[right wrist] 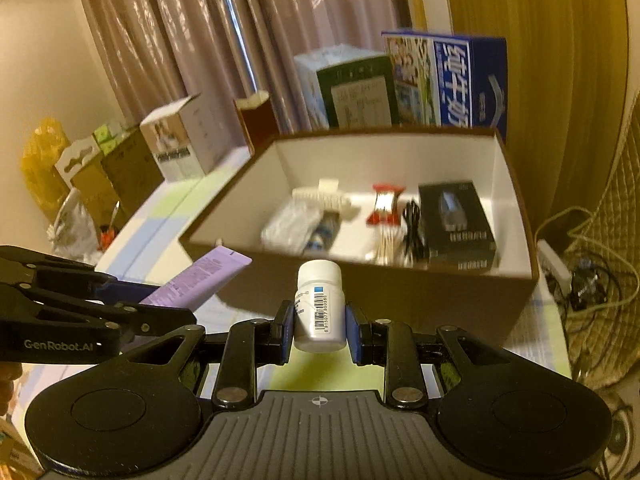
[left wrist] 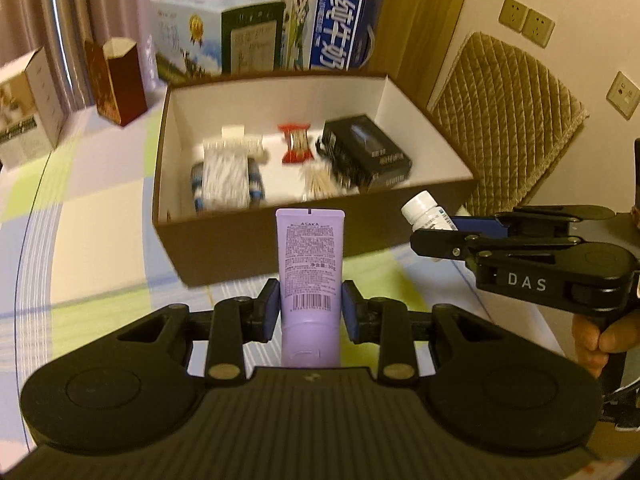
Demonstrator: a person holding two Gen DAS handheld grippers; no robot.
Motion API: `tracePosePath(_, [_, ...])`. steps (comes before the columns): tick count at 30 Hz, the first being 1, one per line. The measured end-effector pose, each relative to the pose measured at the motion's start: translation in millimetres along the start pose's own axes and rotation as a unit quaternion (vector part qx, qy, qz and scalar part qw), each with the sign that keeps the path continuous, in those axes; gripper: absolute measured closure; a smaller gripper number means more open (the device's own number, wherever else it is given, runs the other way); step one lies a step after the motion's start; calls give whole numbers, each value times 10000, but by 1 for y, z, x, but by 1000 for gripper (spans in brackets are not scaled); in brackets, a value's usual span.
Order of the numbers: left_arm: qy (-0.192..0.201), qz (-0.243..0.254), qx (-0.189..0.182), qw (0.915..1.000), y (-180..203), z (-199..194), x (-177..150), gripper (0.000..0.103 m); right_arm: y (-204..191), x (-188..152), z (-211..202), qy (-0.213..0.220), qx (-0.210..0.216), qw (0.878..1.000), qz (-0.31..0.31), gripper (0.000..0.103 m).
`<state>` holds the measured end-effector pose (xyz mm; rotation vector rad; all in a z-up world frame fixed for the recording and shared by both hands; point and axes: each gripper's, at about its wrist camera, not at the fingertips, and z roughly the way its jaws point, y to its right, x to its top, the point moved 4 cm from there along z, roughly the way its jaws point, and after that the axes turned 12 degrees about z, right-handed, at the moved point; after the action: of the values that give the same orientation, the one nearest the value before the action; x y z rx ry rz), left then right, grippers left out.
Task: Organize objects
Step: 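Carry the tube with the left tool while the right tool carries the bottle into the box, then open both tools to release the tube and pill bottle into the box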
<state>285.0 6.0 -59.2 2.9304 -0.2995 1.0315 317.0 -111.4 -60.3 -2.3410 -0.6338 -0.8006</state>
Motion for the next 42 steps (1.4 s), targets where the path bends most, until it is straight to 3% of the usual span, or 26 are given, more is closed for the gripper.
tracePosePath(10, [224, 194, 221, 9993, -18, 23, 58, 76, 6, 52, 22, 204, -1, 9998, 57, 79])
tracePosePath(22, [43, 324, 238, 9992, -37, 88, 110, 76, 32, 98, 75, 141, -124, 9994, 286, 79])
tracePosePath(42, [-523, 428, 75, 9977, -54, 187, 130, 75, 76, 117, 142, -247, -373, 9965, 706, 79])
